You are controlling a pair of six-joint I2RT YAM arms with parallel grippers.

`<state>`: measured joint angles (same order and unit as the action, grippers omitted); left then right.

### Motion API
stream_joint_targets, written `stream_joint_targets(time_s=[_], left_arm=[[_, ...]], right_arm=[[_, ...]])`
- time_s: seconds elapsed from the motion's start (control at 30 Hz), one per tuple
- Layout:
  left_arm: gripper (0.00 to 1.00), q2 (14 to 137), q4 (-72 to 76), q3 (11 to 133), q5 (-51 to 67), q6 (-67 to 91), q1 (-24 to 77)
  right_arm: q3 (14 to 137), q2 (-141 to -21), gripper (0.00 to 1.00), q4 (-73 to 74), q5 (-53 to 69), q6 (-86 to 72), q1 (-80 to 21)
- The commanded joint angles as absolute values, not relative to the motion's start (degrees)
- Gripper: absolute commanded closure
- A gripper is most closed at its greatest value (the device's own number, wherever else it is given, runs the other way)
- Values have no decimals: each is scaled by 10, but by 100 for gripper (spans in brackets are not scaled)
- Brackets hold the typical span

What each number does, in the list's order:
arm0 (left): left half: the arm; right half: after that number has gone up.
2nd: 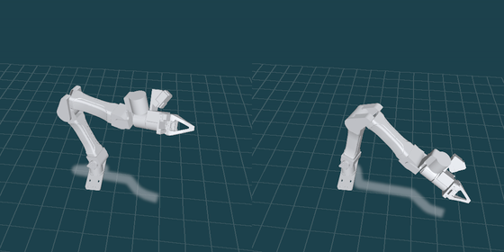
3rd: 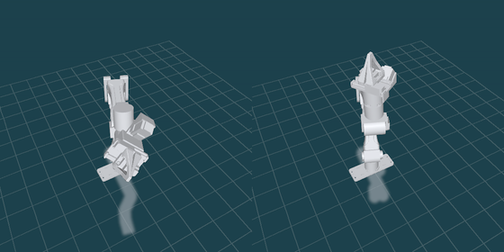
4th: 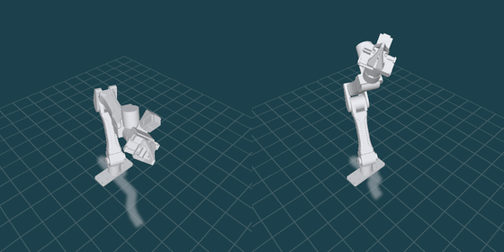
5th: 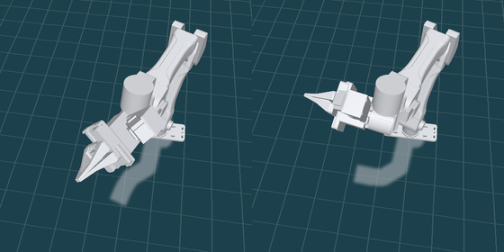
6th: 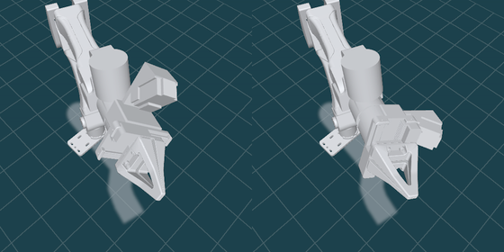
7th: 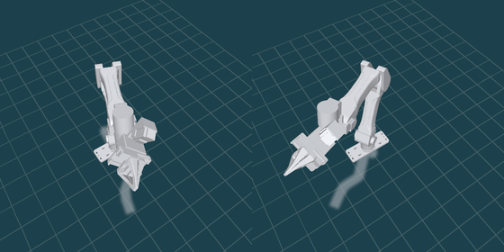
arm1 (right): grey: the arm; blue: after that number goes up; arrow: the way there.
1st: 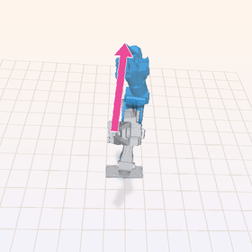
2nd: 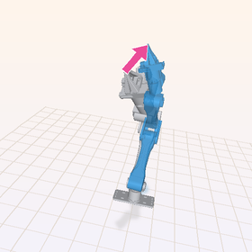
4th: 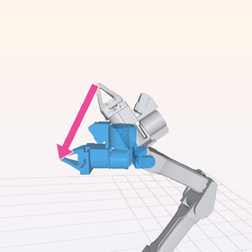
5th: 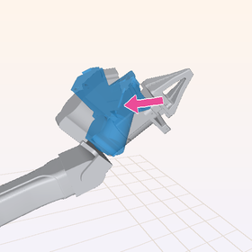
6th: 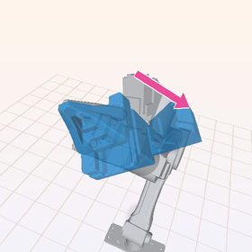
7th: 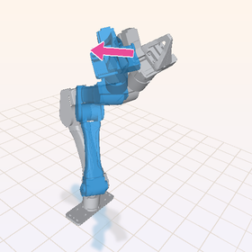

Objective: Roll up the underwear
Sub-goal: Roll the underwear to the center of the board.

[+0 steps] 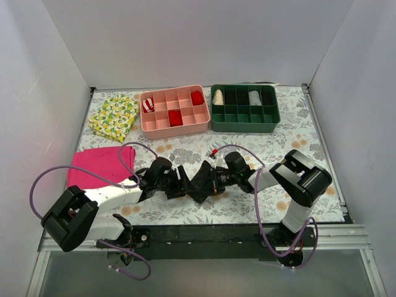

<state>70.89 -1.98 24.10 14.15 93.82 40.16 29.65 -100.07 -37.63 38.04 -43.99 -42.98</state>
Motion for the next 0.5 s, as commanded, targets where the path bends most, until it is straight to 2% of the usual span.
stream_joint_targets(time_s=[0.0, 0.23, 0.37, 0.47], left_arm=[[39, 727, -11, 270, 101, 929, 403], [39, 758, -4, 278, 90, 938, 403], [46, 768, -4, 278, 76, 951, 403], [55, 776, -15, 283, 59, 958, 403]], right_arm=[[292, -998, 99, -335, 360, -405, -423], [279, -991, 99, -329, 366, -391, -421], [280, -991, 99, -327, 368, -387, -421], [282, -991, 99, -324, 371, -382, -421]])
